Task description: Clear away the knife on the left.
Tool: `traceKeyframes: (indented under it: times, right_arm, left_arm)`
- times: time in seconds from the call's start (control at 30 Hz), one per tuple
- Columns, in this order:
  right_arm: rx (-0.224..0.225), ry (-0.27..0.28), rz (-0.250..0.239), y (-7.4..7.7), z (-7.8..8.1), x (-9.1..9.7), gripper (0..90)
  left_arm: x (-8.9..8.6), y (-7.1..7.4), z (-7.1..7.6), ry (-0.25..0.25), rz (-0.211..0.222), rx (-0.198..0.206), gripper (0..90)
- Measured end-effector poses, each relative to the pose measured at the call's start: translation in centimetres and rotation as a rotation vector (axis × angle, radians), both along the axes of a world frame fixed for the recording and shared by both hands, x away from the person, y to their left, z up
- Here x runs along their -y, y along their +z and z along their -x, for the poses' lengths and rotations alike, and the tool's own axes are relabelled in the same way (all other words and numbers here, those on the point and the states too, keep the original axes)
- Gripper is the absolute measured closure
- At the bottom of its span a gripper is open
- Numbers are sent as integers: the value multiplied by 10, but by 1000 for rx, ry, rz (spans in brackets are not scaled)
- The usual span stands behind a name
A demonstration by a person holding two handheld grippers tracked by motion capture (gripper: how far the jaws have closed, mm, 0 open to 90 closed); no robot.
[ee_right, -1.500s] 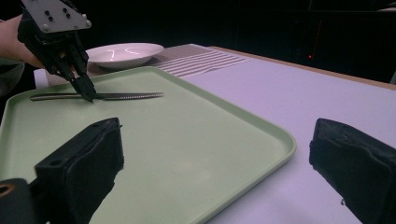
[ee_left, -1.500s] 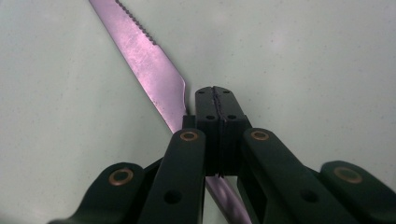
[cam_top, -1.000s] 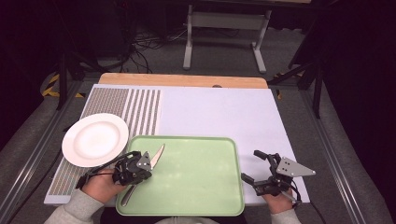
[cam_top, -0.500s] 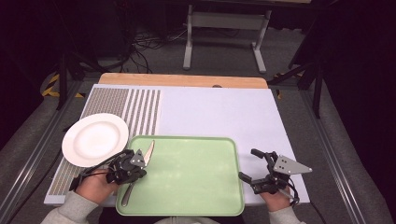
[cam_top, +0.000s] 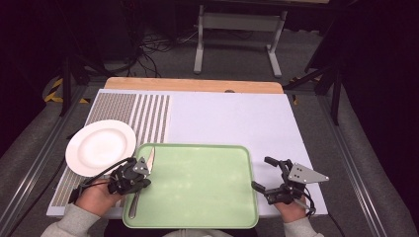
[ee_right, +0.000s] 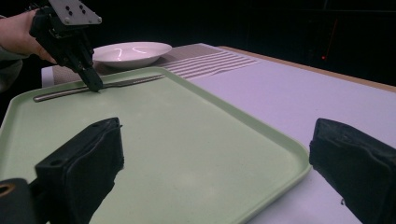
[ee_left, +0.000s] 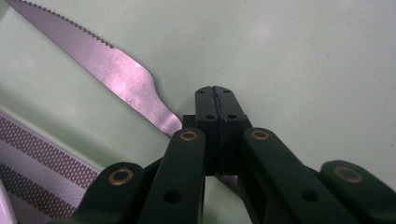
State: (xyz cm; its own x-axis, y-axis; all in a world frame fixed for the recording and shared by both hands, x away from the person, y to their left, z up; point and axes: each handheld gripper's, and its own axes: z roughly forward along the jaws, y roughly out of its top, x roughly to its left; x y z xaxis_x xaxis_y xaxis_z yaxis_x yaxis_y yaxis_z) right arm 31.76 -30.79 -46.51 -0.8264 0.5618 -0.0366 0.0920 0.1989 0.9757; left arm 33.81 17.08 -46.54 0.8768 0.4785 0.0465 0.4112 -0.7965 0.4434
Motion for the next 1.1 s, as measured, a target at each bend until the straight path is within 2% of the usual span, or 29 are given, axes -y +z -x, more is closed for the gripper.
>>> traceKeyframes:
  times: [0.43, 0.77, 0.87, 1.0, 1.03, 1.1]
  right_arm:
    - [-2, 4, 6, 0, -2, -1, 35]
    - [3, -1, 6, 0, -1, 0, 35]
    - [5, 0, 4, 0, -1, 0, 35]
    - [5, -1, 8, 1, -2, -1, 35]
    - [3, 2, 4, 0, -2, -1, 35]
    - [6, 2, 8, 1, -2, -1, 35]
  left_arm:
    - [-8, -1, 2, 68, 18, -18, 897]
    - [-8, -1, 1, 75, 25, -18, 895]
    - [-7, 0, 2, 70, 14, -21, 868]
    - [-9, 8, 5, 55, 61, -8, 769]
    - [-10, 11, 6, 31, 78, 5, 717]
    - [-11, 15, 7, 5, 117, 33, 526]
